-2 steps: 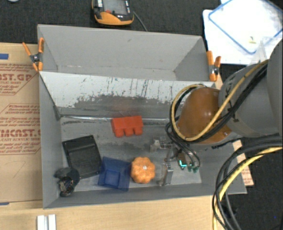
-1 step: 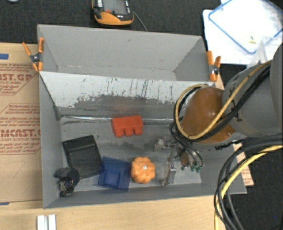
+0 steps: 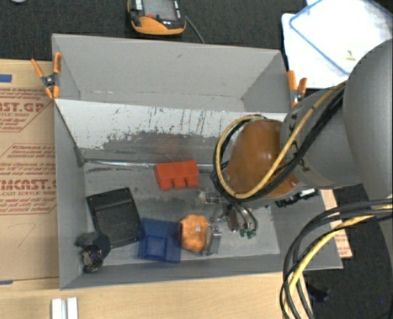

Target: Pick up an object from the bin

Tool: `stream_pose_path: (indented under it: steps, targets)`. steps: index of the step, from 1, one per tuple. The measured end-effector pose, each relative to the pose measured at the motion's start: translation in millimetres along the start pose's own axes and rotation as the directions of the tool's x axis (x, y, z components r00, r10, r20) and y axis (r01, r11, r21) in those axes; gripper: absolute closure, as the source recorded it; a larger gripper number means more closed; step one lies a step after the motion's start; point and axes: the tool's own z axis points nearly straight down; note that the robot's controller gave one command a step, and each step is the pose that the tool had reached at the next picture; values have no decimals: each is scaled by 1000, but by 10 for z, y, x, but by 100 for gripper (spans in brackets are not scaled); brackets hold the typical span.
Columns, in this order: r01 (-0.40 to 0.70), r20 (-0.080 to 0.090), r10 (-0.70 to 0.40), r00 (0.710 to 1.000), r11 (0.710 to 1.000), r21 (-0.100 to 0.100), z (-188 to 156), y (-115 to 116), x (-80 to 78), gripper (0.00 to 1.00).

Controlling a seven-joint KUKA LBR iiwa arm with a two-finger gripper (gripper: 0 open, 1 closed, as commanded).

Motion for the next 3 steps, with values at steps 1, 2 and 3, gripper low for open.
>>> stream_pose_path:
  steps: [1,2,3]
  targets:
    - [-21,-1,21,1000,1000,1,0,-32,-7,0]
    - [-81,-2,81,997,997,1,4,-33,-97,0]
    - [2,1,-2,1000,1000,3,0,43,-42,0]
